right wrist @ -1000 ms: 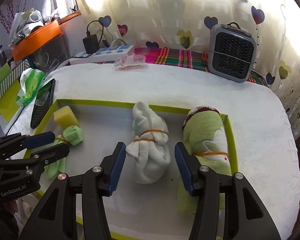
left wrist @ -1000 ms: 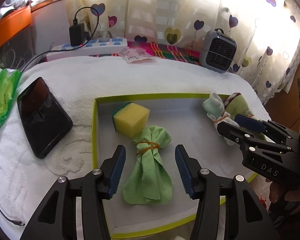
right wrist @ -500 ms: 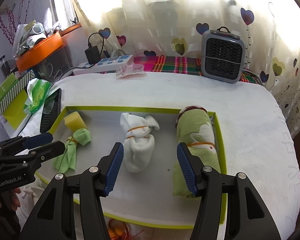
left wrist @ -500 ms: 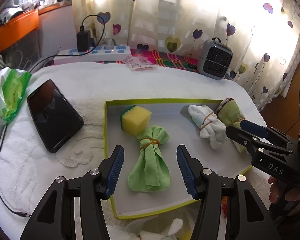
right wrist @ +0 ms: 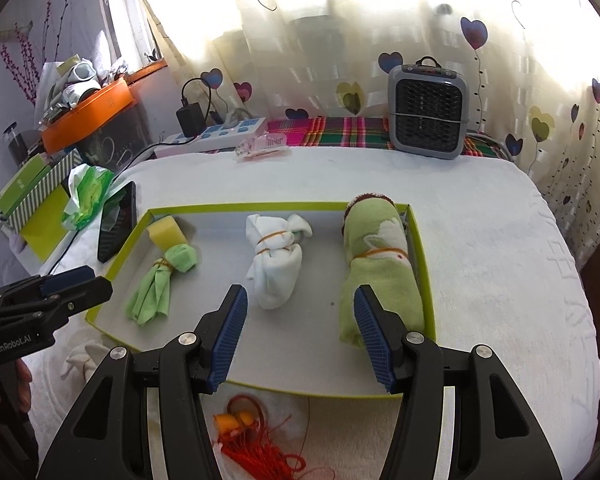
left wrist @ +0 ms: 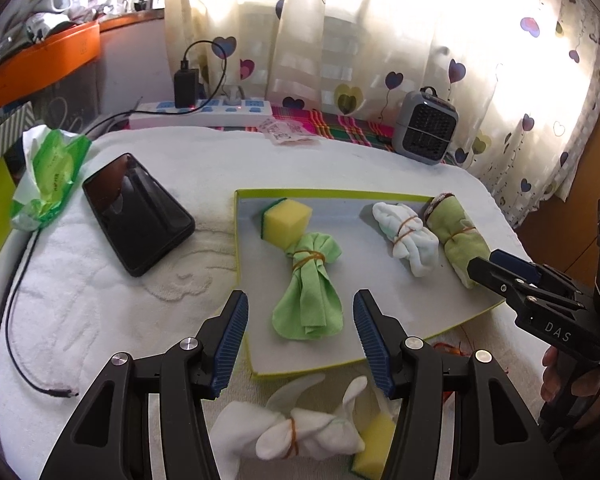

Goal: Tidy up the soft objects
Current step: 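Lift both open grippers out of the box toward the table items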

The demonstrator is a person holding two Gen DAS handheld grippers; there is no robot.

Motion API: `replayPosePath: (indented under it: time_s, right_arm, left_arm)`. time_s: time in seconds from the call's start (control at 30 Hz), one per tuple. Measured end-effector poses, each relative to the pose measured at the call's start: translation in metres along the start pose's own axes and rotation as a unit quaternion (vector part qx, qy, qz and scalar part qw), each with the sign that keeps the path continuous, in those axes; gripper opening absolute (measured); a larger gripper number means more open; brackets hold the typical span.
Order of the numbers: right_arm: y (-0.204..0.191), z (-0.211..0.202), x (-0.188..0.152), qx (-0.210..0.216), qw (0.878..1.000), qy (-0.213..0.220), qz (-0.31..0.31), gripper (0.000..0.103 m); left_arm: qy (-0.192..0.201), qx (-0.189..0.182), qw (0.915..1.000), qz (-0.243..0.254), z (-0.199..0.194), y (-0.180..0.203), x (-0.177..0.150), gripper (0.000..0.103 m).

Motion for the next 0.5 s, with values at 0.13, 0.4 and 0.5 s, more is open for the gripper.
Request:
replayPosePath:
  time_s: [0.13,0.4,0.5]
  right_arm:
    - [0.000,-0.011,-0.005,0.003,1.000,0.010,0.000,0.057]
    - [-0.004,-0.035,-0.019,0.007,0.999,0.024,-0.020,0.057]
    - [-0.005,-0.040,-0.026,0.012,1.000,0.022,-0.019,0.057]
  left_arm:
    - [0.007,0.001,1.0000,-0.002,-0.012,-0.003,-0.007,0.054]
    - [0.010,-0.001,0.9999,0.001,-0.028,-0.005,-0.025,0.054]
    - [0.010,-0.004,0.9999,0.000,-0.034,-0.006,-0.031,0.054]
Point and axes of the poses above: each gripper's, at about its wrist camera, not at the fingertips, and z roughly the way its jaws point, y to its right, x to its top, the point moved 3 cm from there along z, roughly the way its jaws point, and after that the axes turned 8 degrees about y, right-handed, at the moved point
